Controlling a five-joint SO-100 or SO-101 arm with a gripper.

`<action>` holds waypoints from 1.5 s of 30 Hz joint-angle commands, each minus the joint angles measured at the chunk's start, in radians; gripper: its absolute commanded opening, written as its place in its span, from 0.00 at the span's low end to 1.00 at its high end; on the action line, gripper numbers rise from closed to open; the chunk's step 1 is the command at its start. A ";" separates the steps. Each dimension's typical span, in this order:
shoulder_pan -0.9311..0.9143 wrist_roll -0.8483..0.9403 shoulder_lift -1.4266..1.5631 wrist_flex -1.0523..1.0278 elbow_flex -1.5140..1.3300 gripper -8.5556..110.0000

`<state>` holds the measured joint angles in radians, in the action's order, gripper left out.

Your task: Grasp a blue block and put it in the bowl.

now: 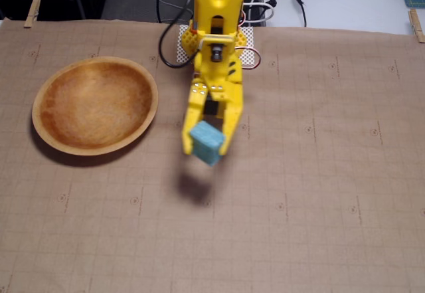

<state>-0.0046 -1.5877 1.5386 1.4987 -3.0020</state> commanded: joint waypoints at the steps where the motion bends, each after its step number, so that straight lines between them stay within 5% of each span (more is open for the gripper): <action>1: -0.051 0.014 0.049 0.017 0.021 0.13; 22: -0.247 0.061 0.362 -0.845 0.370 0.13; 45: -0.548 0.156 0.387 -0.966 0.201 0.14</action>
<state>-0.5492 -1.4404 1.8684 0.5354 -2.8087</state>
